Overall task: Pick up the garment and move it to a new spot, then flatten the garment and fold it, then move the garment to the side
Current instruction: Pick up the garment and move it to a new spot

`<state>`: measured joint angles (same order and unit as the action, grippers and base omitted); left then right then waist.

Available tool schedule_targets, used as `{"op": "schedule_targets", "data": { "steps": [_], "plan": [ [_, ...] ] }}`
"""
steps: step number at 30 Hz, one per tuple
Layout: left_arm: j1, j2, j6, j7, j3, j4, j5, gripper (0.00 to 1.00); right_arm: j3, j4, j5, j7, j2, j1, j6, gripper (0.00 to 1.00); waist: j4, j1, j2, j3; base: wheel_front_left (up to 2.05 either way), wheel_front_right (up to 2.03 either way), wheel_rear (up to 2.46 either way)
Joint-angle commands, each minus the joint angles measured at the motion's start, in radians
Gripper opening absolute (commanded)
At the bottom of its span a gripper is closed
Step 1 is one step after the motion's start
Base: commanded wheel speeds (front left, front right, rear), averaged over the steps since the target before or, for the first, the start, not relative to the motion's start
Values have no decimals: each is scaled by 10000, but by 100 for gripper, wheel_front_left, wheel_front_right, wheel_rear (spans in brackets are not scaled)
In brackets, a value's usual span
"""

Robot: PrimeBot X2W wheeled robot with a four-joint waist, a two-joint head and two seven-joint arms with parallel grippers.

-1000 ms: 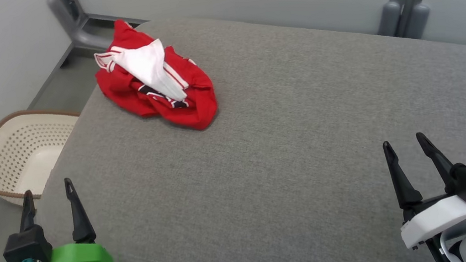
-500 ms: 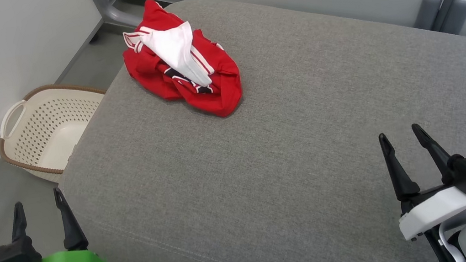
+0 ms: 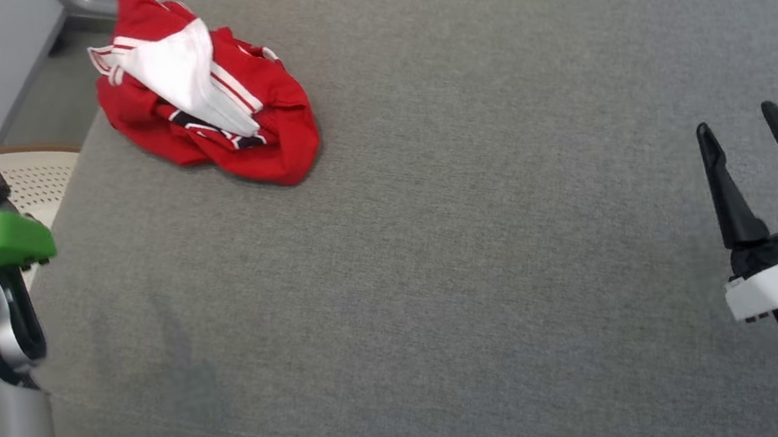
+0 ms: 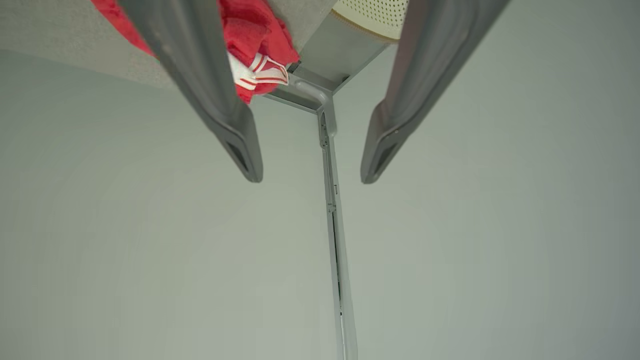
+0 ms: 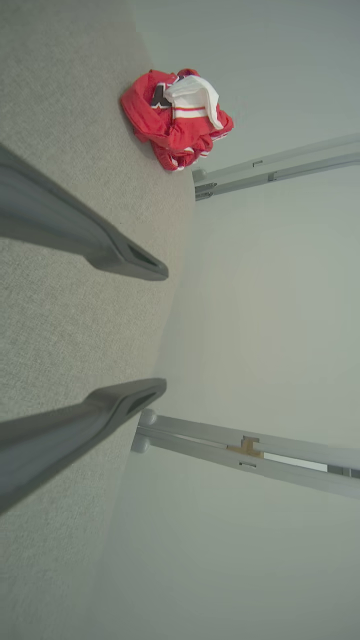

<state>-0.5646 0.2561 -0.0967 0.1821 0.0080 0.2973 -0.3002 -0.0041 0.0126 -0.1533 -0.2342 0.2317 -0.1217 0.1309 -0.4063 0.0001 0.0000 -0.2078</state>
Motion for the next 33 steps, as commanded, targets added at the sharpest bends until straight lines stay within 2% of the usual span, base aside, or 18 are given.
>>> {"op": "schedule_targets", "data": {
  "steps": [1, 8, 13, 21, 27, 30, 32, 33],
  "plan": [
    [-511, 141, 24, -90, 58, 113, -19, 100, -126, -207, -24, 18, 158, -220, -3, 100, 1425, -1, 0, -1515, 0, 0, 0],
    [-2166, 498, -64, -384, 206, 1016, -132, 100, -515, -777, -132, 95, 548, -492, -3, 100, 2303, -1, 0, -2496, 0, 0, 0],
    [-2908, 700, 70, -930, 22, 2335, -103, 100, -691, -1009, -236, 128, 696, -574, -3, 100, 2682, -1, 0, -2962, 0, 0, 0],
    [-3539, 455, 138, -2070, -257, 4704, -367, 100, -724, -1106, -338, 145, 934, -665, -3, 100, 2756, -1, 0, -3403, 0, 0, 0],
    [-3609, 333, 4, -2512, -360, 5956, -447, 100, -546, -1087, -379, 93, 960, -747, -3, 100, 2800, -1, 0, -3475, 0, 0, 0],
    [-3540, 163, 117, -2895, -251, 6590, -679, 100, -387, -990, -408, 53, 909, -774, -3, 100, 2852, -1, 0, -3417, 0, 0, 0],
    [-3506, 216, 174, -2778, -314, 6812, -659, 2, -307, -935, -442, 35, 887, -796, -3, 100, 2904, -1, 0, -3360, 0, 0, 0],
    [-3535, 248, 165, -2645, -291, 6831, -675, 0, -286, -911, -457, 22, 885, -806, -3, 100, 2925, -1, 0, -3329, 0, 0, 0]
  ]
}}
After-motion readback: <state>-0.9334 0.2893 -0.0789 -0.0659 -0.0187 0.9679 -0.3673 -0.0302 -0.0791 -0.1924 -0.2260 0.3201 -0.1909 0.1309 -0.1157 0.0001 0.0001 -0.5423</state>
